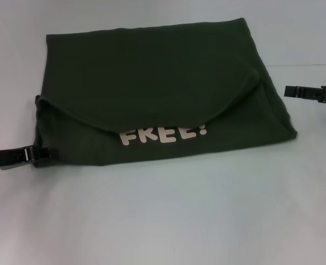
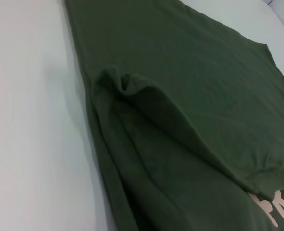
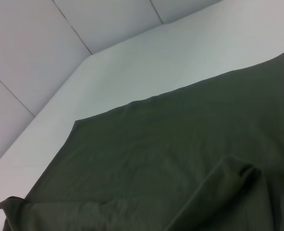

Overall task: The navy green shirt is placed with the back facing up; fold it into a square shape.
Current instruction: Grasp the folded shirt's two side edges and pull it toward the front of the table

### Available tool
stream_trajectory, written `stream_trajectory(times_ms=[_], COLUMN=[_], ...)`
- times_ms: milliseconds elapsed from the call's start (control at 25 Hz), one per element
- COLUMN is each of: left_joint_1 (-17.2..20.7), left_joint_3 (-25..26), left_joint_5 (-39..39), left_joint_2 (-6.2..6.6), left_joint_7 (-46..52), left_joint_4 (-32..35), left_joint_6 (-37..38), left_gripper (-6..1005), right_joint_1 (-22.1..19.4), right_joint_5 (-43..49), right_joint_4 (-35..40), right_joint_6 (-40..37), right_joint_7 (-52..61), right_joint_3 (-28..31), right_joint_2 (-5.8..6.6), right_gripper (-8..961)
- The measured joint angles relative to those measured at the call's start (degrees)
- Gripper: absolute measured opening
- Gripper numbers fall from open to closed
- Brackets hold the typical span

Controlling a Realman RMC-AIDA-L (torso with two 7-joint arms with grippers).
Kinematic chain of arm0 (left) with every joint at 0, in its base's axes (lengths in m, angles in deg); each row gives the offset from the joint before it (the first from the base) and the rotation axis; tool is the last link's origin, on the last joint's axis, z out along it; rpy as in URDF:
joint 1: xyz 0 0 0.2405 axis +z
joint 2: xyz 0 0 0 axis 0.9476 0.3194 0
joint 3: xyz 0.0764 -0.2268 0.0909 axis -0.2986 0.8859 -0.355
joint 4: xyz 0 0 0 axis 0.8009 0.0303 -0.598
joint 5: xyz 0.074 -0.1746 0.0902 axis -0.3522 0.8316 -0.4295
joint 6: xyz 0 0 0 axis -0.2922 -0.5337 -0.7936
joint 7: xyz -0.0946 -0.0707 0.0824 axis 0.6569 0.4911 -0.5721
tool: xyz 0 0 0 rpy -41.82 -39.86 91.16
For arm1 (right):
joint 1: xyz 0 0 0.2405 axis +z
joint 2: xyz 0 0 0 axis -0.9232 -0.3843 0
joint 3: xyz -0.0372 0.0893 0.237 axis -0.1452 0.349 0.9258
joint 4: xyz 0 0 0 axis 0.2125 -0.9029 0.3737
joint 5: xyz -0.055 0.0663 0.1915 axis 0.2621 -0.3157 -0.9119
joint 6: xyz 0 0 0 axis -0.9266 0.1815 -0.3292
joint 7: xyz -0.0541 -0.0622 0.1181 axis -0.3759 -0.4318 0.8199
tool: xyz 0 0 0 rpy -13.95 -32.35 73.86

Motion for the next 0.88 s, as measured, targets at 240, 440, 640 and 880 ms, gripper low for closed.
stream_trajectory(times_ms=[240, 440, 640, 880], left_joint_1=[-0.1, -0.2, 0.0, -0.5], left_joint_3=[-0.3, -0.6, -0.5, -0.8], left_joint_5=[-0.1, -0.1, -0.1, -0.1], left_joint_2=[0.01, 0.31, 0.32, 0.32], left_joint_7=[0.6, 0.8, 0.9, 1.0], left_joint_4=[0.0, -0.1, 0.1, -0.1], left_joint_6=[-0.7, -0.7, -0.3, 0.8], left_gripper=[279, 178, 39, 38], right_joint_1=[0.0, 0.1, 1.4, 5.2], right_joint_5=[0.0, 0.0, 0.1, 5.8], right_joint_4=[0.0, 0.0, 0.6, 0.7], right_joint_6=[0.0, 0.0, -1.8, -2.4], right_joint_7=[0.4, 1.8, 9.3, 21.9], right_joint_3=[-0.4, -0.8, -4.8, -13.5], right_joint_2=[-0.08, -0.07, 1.44, 4.05], right_gripper=[827, 824, 821, 820])
